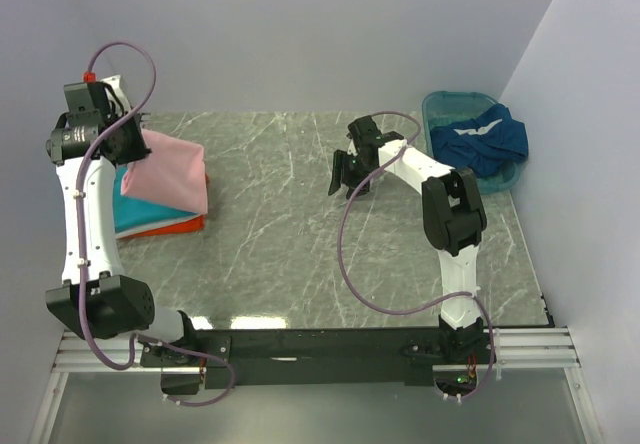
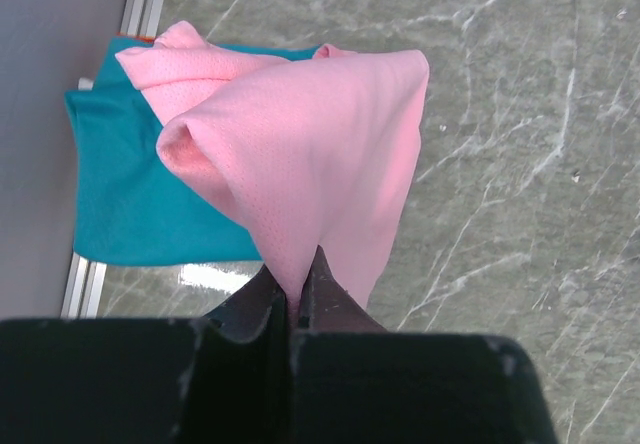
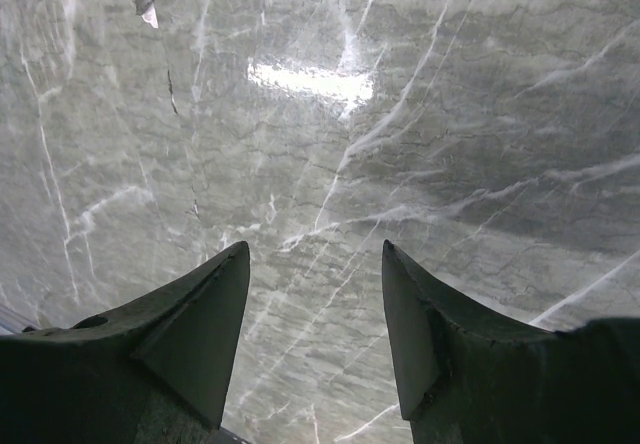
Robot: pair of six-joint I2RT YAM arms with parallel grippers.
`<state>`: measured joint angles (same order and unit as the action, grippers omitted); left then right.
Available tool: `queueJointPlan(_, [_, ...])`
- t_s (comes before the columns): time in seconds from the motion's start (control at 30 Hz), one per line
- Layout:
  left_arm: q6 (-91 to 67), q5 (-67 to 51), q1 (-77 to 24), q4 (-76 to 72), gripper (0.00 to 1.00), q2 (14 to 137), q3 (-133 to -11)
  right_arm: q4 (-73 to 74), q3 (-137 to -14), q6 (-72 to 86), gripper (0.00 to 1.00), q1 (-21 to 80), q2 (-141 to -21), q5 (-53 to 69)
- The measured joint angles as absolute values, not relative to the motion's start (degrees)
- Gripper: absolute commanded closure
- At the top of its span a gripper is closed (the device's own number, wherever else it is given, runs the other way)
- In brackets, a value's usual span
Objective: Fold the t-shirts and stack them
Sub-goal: Neatly place the folded tshirt to the corner
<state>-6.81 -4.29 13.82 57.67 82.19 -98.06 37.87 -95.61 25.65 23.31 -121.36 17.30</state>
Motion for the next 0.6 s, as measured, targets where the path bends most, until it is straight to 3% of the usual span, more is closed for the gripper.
queueJointPlan(0.6, [-6.94, -6.70, 22.65, 50.06, 1.00, 84.79, -88.66, 38.68, -97.14, 25.39, 0.38, 23.31, -122.21, 17.47])
